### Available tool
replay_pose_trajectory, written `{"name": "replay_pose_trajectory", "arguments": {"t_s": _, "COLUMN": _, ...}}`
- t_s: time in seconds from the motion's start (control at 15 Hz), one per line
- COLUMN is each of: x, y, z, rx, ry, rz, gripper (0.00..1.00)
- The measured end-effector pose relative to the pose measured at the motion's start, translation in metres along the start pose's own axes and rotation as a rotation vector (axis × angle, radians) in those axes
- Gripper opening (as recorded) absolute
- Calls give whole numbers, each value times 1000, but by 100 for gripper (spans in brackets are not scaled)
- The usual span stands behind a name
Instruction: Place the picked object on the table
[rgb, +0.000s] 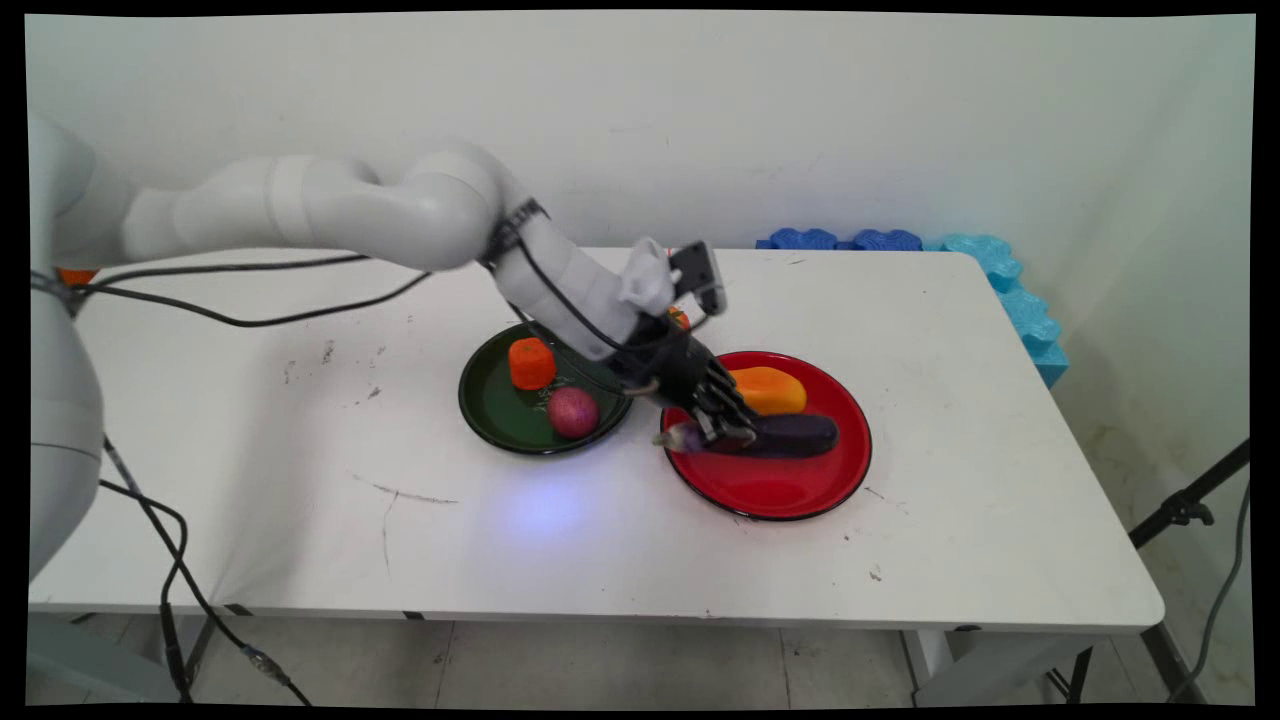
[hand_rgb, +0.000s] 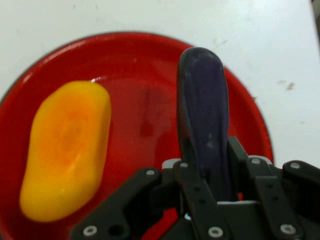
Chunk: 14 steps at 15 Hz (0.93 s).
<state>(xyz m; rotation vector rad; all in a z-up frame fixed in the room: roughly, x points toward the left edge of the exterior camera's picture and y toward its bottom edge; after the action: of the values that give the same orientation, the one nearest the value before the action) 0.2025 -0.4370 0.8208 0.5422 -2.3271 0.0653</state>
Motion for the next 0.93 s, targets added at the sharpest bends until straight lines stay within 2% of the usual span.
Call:
{"name": "replay_pose_trajectory", "arguments": {"t_s": 0.33, "x": -13, "y": 13, "z": -70, "rx": -8, "ry": 47, "rz": 38, "gripper": 0}}
{"name": "replay_pose_trajectory", "arguments": {"t_s": 0.53, "x": -35, "y": 19, "z": -108, "rx": -17, "ry": 52, "rz": 63, "gripper": 0}}
{"name": "replay_pose_trajectory", "arguments": {"t_s": 0.93, "x": -80, "y": 27, "z": -146, "rx": -32, "ry": 31, "rz": 93, "gripper": 0}}
